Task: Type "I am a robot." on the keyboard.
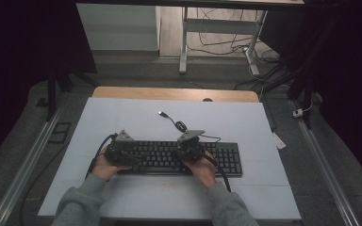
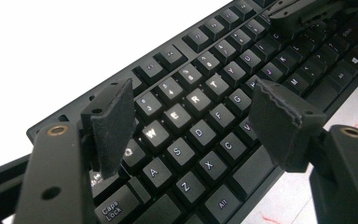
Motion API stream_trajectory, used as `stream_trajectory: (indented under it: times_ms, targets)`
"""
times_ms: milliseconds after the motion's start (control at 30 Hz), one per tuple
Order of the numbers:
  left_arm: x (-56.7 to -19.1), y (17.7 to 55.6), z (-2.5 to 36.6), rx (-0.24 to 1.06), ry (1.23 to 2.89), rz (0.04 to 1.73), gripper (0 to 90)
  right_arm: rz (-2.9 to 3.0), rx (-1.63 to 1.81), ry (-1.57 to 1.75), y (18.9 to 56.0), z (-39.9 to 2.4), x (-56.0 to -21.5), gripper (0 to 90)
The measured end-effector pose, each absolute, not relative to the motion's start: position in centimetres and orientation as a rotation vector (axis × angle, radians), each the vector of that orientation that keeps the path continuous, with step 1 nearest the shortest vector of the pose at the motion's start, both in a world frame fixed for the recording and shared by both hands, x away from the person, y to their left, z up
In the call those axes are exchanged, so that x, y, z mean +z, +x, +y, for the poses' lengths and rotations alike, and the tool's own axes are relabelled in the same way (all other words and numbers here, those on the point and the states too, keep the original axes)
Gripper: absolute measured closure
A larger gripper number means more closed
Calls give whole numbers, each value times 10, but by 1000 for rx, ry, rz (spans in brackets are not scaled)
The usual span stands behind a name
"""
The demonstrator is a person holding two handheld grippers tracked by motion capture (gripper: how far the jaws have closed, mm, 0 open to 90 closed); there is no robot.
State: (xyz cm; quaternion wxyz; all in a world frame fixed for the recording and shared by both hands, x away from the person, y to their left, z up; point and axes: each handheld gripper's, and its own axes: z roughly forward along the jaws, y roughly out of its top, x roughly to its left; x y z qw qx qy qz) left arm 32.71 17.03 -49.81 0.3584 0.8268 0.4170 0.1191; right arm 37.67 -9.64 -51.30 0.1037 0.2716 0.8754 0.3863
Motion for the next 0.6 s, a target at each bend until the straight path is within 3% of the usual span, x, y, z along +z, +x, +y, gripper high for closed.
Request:
stream_trajectory:
  times_ms: [600]
  targets:
    - [-499, 327, 171, 307, 2137, 1076, 313, 2558, 1138, 780, 374, -96, -511, 896]
